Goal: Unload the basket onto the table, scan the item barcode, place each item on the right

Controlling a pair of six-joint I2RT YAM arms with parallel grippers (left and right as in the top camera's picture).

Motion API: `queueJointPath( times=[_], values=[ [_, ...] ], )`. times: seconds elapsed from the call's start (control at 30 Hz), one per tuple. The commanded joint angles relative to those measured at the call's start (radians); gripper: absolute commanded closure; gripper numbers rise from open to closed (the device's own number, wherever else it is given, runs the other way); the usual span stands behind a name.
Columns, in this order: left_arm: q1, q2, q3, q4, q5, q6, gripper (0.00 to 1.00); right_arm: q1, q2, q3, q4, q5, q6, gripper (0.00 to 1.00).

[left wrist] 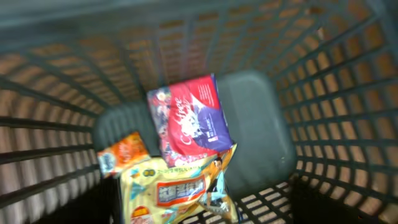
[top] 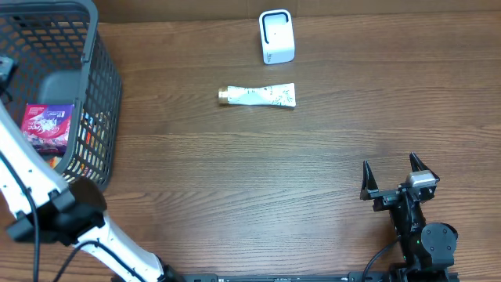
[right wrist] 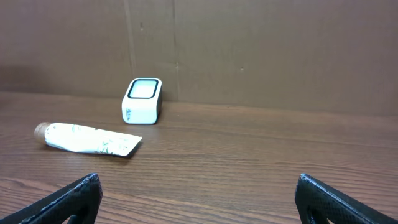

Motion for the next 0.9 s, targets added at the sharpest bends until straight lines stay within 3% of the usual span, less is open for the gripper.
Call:
queueJointPath(
  times=[0.0,0.33,0.6,0.87],
  values=[
    [0.003,0.063,-0.039,-0.024,-0.04,0.029,0.0,0.006,-0.01,-0.01,0.005,-0.004,-0.004,0.0],
    [-0.013,0.251,-0.103,-0.016,-0.004,-0.061,0.0,0.006,-0.01,-0.01,0.005,-0.004,-0.004,0.0],
    [-0.005,0.406,-0.104,-0.025,0.005,-0.067,0.0,0.006,-0.01,-0.01,0.005,-0.004,-0.004,0.0],
    [-0.01,0.451,-0.126,0.009,0.006,-0.067,0.0,0.006,-0.01,-0.01,0.005,-0.004,-0.004,0.0]
  ],
)
